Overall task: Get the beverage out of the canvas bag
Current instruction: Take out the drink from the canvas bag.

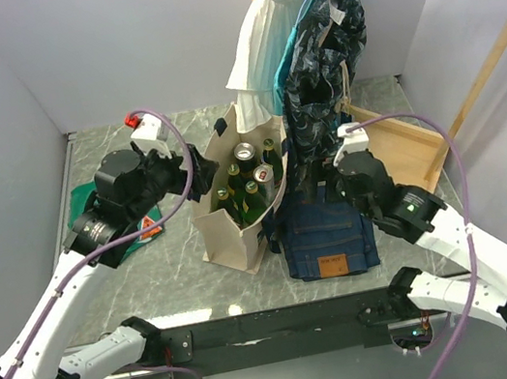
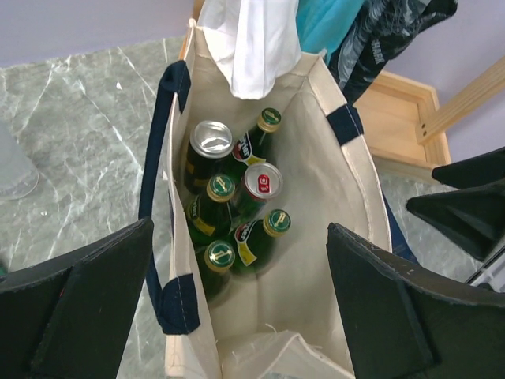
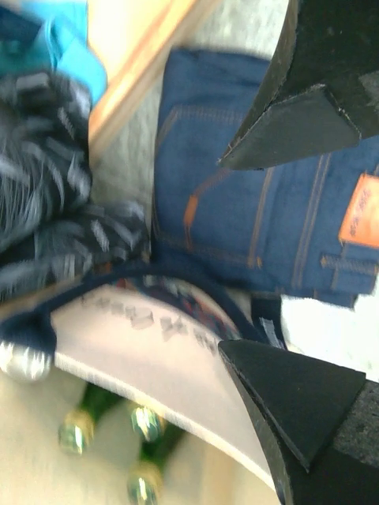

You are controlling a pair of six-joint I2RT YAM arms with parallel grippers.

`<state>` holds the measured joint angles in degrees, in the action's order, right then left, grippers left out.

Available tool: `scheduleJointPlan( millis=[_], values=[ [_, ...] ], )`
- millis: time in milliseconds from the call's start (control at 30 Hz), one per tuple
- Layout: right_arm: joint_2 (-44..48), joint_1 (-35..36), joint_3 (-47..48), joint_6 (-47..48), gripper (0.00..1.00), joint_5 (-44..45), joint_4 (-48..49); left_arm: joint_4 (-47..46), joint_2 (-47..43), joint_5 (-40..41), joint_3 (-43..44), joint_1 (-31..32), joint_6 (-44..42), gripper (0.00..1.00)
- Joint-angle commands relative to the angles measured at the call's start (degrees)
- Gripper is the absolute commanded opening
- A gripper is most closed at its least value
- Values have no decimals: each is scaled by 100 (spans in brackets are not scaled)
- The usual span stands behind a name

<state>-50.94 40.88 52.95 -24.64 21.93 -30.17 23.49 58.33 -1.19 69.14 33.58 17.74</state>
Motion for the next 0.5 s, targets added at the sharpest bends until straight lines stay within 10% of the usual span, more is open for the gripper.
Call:
scheduleJointPlan(
  millis=[0,200,467],
  values=[
    [418,-10,66,-102,90,-812,284,288,47,102,389,87,-165,96],
    [488,51,242,-242,71,-1226,-67,850,390,-47,1039,210,-297,97],
    [199,183,724,-462,81,-1481,-270,1693,1216,444,2137,324,-359,96]
  ],
)
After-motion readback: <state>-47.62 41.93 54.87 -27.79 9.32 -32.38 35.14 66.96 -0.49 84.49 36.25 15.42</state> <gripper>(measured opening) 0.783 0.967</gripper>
